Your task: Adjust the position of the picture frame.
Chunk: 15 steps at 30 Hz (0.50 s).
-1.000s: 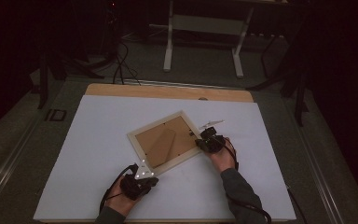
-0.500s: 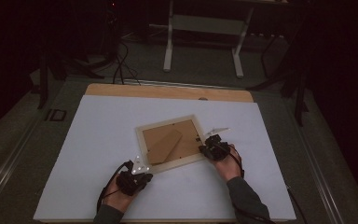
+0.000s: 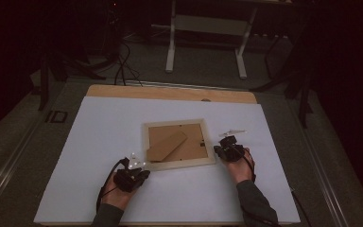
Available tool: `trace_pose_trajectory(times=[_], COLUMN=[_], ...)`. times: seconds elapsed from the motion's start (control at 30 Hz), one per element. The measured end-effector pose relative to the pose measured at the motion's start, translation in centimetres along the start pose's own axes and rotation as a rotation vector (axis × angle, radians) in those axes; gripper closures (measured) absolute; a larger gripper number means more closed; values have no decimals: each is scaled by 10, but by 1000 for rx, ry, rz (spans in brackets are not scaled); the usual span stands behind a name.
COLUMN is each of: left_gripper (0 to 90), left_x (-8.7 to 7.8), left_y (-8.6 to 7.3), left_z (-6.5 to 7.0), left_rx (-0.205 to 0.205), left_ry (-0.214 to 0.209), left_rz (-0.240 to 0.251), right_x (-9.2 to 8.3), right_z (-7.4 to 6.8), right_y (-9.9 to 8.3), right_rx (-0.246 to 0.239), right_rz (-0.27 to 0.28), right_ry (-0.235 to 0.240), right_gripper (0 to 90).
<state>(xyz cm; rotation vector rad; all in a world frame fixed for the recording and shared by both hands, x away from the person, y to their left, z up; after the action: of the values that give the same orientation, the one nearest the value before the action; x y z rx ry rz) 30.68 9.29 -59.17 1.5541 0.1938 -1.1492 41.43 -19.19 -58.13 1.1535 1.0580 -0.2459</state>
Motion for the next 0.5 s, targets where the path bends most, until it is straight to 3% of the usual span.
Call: trace_pose_trajectory(times=[0.1, 0.27, 0.5], left_gripper=[899, 893, 885], left_x=[-2, -8, -17], left_y=[-1, -4, -5], left_z=[-9, -25, -53], left_rx=[-32, -67, -133], left_ry=[16, 47, 68], left_rz=[0, -8, 16], right_x=[1, 0, -4], right_z=[-4, -14, -23], right_y=[-6, -7, -12], right_rx=[23, -10, -9], right_rz=[4, -2, 6], right_ry=[37, 42, 65], right_gripper=[900, 900, 900])
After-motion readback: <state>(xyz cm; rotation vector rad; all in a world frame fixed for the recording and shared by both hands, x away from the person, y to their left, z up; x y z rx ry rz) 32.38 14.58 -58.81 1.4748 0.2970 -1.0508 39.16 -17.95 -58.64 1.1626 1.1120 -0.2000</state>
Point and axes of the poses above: each handheld gripper's, and its own axes: x roughly forward along the jaws, y roughly out of its top, z roughly to its right, the point moved 8 cm from there along x, roughly forward along the jaws, and after that the axes turned 4 degrees about -x, right-handed, at the moved point
